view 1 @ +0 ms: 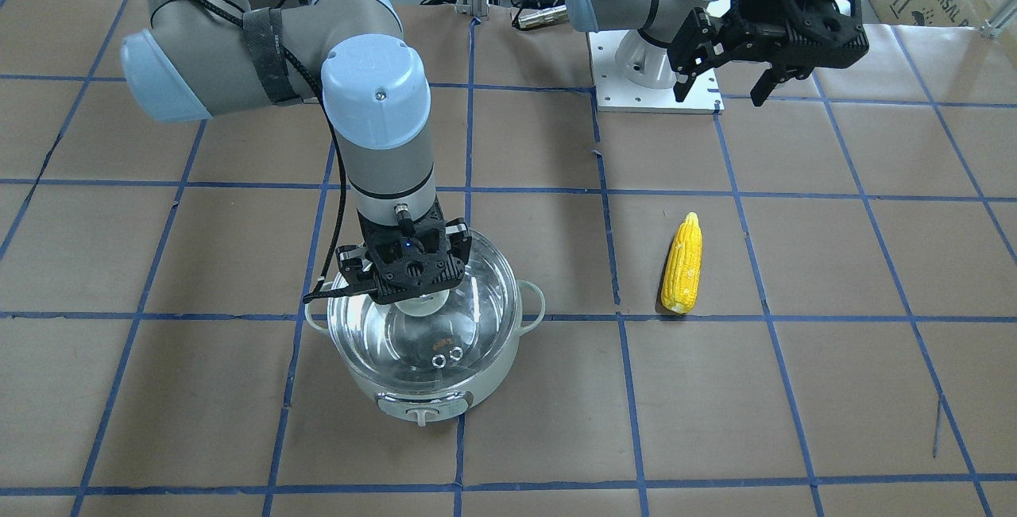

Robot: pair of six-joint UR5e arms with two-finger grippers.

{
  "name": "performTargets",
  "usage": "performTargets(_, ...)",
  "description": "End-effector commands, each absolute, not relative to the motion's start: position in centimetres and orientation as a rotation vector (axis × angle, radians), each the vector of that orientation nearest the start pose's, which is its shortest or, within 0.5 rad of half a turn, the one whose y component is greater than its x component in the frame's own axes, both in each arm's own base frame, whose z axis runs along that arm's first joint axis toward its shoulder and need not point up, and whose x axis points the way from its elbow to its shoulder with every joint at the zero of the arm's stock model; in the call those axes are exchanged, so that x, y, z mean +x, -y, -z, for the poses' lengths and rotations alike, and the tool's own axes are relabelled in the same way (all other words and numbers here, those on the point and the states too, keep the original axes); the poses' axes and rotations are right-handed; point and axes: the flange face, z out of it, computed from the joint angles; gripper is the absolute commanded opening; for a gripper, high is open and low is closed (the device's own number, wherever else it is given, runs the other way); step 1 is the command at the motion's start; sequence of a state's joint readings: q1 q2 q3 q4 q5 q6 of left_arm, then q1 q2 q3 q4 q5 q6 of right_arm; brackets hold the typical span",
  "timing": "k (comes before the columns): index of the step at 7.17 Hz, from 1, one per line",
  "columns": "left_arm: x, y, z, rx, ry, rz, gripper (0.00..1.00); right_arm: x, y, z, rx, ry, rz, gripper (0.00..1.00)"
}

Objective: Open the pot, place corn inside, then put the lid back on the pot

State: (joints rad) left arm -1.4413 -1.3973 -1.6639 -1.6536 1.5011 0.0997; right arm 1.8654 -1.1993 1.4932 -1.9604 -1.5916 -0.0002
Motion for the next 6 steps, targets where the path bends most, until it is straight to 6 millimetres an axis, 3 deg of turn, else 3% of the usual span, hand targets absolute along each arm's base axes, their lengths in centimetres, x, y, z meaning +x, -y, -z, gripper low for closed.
performTargets(1,-8.57,43.16,-51.27,-0.047,-3.213,0.008,1.0,31.08,57.27,-35.68,-0.46,-3.111,0.158,0.54)
performTargets(4,-8.35,43.47,-50.96,-0.055,-3.215,-0.003,1.0,31.07,57.29,-35.73,-0.457,-3.112,0.158,0.43)
performTargets(6,-8.13,43.8,-50.66,-0.06,-3.217,-0.01,1.0,31.11,57.44,-36.4,-0.45,-3.112,0.168,0.43)
